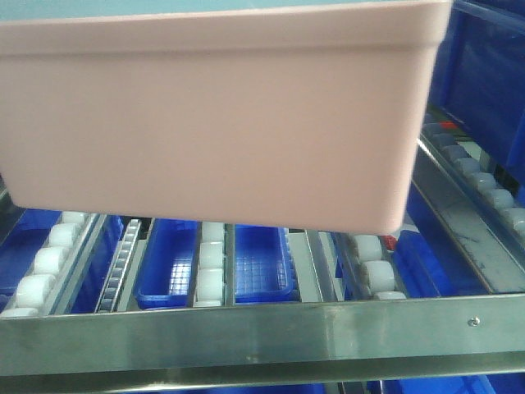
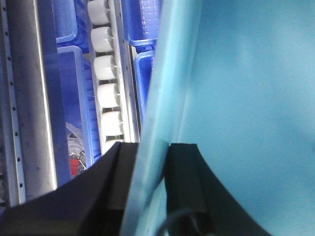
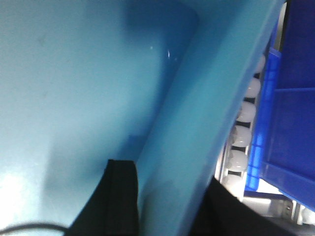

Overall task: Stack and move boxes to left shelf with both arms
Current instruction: 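Hold the stacked bins above the roller shelf while the base approaches, then lower the stacked bins onto the roller shelf with both grippers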

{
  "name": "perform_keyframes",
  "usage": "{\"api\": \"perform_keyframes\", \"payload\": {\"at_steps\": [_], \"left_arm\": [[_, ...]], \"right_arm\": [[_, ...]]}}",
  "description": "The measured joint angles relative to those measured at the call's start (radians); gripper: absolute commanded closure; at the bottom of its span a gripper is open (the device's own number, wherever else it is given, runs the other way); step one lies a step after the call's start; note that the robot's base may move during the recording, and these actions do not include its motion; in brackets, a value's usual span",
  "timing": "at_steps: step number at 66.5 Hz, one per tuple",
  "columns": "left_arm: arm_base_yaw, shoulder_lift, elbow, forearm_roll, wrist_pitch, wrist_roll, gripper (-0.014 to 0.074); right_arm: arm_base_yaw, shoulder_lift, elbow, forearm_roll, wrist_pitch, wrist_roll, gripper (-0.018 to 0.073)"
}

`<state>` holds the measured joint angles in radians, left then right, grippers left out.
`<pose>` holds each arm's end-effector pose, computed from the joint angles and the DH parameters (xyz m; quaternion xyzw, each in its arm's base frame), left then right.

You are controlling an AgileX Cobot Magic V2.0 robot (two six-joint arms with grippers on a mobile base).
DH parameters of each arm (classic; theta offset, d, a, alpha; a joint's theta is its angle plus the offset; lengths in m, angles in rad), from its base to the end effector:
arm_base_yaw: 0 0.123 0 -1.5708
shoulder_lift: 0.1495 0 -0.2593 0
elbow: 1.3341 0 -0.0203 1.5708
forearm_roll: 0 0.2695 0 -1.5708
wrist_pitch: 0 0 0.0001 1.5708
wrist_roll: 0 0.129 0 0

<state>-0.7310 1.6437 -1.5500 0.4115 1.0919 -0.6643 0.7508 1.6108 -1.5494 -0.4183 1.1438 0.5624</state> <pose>0.3176 -0.2233 0.2891 0.0808 0.9496 0.0048 0.3029 0.3059 0.2201 0.2990 -0.1309 0.9451 -0.0271 0.2981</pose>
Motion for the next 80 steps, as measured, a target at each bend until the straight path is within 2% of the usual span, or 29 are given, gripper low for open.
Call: {"api": "perform_keyframes", "payload": {"at_steps": [18, 32, 50, 72, 80], "left_arm": [[0.103, 0.005, -0.006, -0.063, -0.068, 0.003, 0.0605], [0.145, 0.072, -0.006, -0.067, -0.103, -0.001, 0.0605], [0.189, 0.213, -0.008, -0.078, -0.159, -0.035, 0.0605], [0.209, 0.267, -0.030, -0.077, -0.196, -0.035, 0.0602], [0.209, 0.269, -0.032, -0.077, -0.196, -0.033, 0.0548]], "right_arm": [[-0.079, 0.030, -0.009, 0.065, -0.178, -0.070, 0.0504], [-0.115, 0.137, -0.066, 0.090, -0.228, -0.161, 0.0504], [-0.139, 0.297, -0.130, 0.076, -0.287, -0.262, 0.0504], [-0.164, 0.347, -0.153, 0.046, -0.379, -0.268, 0.0504], [-0.164, 0.347, -0.153, 0.046, -0.379, -0.268, 0.0496]]}}
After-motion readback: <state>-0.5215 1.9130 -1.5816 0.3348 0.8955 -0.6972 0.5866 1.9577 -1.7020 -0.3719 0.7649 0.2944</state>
